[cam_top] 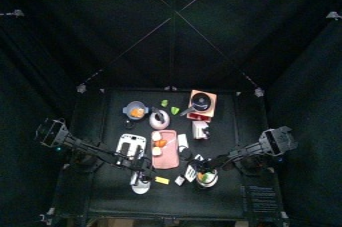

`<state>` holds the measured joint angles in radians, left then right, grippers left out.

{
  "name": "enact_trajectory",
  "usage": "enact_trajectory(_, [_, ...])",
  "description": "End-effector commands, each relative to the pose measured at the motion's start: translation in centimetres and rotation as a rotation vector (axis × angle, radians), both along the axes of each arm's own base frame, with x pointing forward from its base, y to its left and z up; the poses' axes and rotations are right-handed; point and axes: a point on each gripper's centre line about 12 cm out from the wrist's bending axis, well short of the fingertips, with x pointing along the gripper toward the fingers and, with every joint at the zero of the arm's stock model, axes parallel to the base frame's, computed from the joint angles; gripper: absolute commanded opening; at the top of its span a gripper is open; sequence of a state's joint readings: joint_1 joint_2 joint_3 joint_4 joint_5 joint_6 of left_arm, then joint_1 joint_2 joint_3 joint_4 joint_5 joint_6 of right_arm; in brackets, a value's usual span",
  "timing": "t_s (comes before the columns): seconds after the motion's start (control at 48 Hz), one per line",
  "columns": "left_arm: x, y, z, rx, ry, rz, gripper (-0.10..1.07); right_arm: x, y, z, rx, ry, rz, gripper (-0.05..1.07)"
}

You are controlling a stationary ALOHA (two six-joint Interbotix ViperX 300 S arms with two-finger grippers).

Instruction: Flip rice to upright orientation

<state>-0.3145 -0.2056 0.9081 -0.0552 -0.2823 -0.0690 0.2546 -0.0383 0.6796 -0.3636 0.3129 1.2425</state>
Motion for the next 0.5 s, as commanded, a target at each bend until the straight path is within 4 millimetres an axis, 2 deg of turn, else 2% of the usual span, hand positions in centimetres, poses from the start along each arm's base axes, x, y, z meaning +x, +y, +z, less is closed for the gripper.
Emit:
enact_trajectory(0.0, [0.2, -0.01, 0.55, -0.004, -0.018, 0.001, 0.79, 0.43, 0.15, 1.77, 0.006, -0.054, 0.009, 0.91])
enact_trajectory(0.479, [0.16, 0.0, 0.5, -0.003, -0.017, 0.0, 0.79, 0.73, -0.18, 2.15, -0.026, -0.078, 0.032, 0.91])
